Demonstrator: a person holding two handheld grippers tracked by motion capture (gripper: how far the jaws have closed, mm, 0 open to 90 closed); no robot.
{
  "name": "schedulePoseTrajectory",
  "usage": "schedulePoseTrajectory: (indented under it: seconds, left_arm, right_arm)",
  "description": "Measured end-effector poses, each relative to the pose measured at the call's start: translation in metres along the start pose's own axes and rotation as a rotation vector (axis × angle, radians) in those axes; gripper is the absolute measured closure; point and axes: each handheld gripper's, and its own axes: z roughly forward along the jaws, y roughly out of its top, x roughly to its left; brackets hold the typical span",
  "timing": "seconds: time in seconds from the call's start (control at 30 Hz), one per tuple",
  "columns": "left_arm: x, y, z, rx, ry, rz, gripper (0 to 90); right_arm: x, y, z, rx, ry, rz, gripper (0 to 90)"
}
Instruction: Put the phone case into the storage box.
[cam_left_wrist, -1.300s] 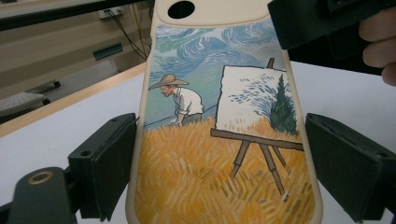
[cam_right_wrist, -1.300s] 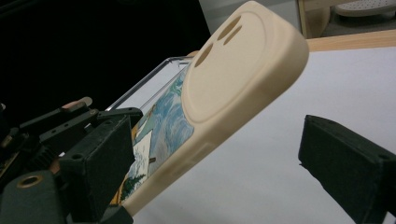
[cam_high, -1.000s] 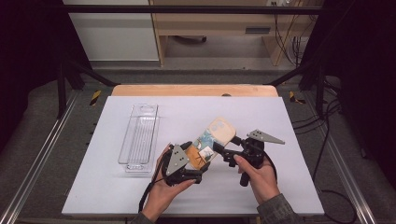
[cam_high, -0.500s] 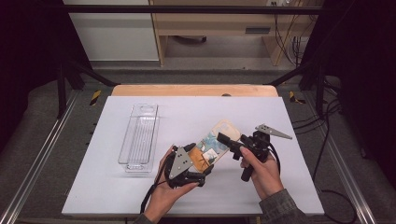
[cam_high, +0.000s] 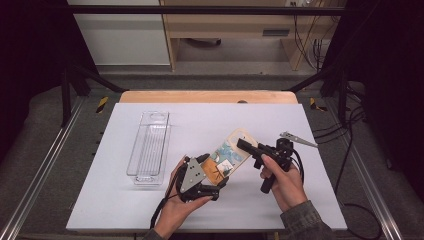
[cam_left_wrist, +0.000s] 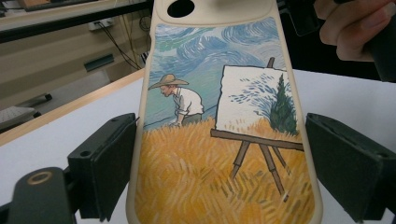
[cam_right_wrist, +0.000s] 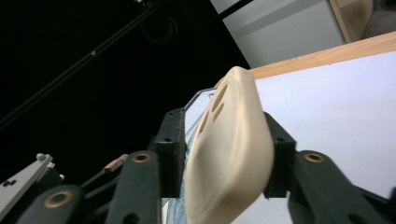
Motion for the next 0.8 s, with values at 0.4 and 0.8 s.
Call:
schedulePoseTrajectory:
  seconds: [0.4, 0.8]
  left_arm:
    - [-0.001, -0.006, 0.003, -0.002, -0.022, 0.010, 11.2]
    - [-0.003, -0.010, 0.005, -0.004, 0.006, 0.036, 11.0]
  right_arm:
    - [0.000, 0.000, -0.005, -0.008, 0.074, 0.044, 77.2]
    - [0.019, 0.001, -0.004, 0.005, 0.101, -0.007, 81.1]
